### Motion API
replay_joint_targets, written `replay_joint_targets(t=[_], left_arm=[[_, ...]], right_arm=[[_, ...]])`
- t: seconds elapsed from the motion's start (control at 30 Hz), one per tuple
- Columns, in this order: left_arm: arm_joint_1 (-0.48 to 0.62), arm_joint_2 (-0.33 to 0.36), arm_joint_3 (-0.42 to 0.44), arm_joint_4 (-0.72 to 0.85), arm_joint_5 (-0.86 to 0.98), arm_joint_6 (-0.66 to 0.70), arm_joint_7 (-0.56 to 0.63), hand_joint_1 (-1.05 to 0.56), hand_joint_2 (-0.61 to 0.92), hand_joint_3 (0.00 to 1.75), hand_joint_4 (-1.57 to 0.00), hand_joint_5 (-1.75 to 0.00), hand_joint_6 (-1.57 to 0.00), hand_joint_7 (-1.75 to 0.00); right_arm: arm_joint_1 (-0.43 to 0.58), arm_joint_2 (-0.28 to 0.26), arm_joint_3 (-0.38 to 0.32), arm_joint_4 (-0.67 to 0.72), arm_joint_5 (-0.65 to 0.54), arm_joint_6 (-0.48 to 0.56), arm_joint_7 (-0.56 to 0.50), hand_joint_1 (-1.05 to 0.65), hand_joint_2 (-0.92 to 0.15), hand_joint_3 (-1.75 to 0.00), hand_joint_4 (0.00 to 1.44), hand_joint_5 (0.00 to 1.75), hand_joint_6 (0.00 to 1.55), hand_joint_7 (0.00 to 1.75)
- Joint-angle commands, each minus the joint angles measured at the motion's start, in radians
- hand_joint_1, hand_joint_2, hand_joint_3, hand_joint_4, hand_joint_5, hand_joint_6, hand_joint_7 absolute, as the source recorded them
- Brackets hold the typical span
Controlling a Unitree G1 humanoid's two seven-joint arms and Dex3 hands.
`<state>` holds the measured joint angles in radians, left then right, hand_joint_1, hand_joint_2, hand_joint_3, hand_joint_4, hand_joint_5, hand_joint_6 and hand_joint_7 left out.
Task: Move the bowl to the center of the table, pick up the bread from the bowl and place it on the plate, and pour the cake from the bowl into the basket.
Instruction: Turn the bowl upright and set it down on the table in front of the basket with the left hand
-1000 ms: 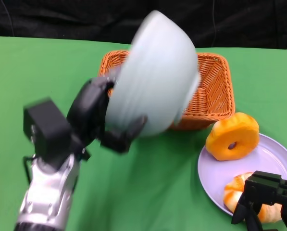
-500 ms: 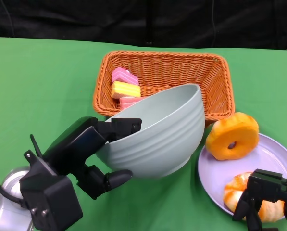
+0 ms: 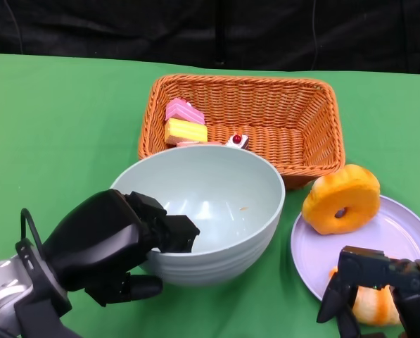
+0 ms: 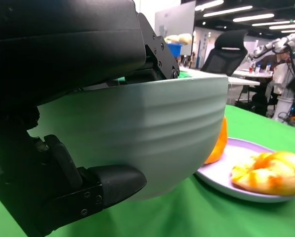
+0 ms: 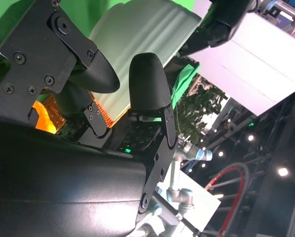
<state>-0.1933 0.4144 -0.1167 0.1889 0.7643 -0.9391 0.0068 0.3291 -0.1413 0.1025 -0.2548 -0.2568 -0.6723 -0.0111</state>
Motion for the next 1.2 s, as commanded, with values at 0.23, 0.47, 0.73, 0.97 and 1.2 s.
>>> replay_joint_targets(t=[0.23, 0.47, 0.73, 0.97, 1.2], left_arm=[[-0.013, 0.081, -0.050, -0.042, 0.257, 0.054, 0.229, -0.17, 0.32, 1.16, -1.01, -1.75, -0.76, -1.75], [-0.029, 0.132, -0.135, -0.027, 0.377, 0.116, 0.393, -0.18, 0.43, 0.92, -1.01, -1.75, -0.75, -1.75], [-0.040, 0.164, -0.185, -0.025, 0.366, 0.154, 0.432, -0.18, 0.44, 0.90, -1.01, -1.75, -0.75, -1.75], [-0.044, 0.177, -0.207, -0.026, 0.358, 0.170, 0.444, -0.18, 0.44, 0.89, -1.01, -1.75, -0.75, -1.75], [-0.053, 0.188, -0.377, 0.074, 0.590, 0.339, 0.579, -0.37, 0.74, 0.12, -1.00, -1.75, -1.02, -0.85]], right_arm=[[-0.036, 0.027, 0.065, -0.091, 0.092, 0.148, 0.072, -0.03, -0.17, -1.75, 0.93, 1.71, 0.89, 1.39], [-0.057, 0.043, 0.086, -0.106, 0.102, 0.192, 0.085, -0.01, -0.16, -1.75, 0.94, 1.70, 0.90, 1.39], [-0.057, 0.043, 0.086, -0.108, 0.101, 0.195, 0.086, -0.01, -0.16, -1.75, 0.95, 1.69, 0.90, 1.39], [-0.057, 0.043, 0.086, -0.108, 0.102, 0.195, 0.086, -0.01, -0.16, -1.75, 0.95, 1.69, 0.90, 1.38], [-0.081, 0.083, 0.113, -0.075, 0.089, 0.189, 0.069, -0.02, -0.18, -1.75, 0.96, 1.71, 0.90, 1.43]])
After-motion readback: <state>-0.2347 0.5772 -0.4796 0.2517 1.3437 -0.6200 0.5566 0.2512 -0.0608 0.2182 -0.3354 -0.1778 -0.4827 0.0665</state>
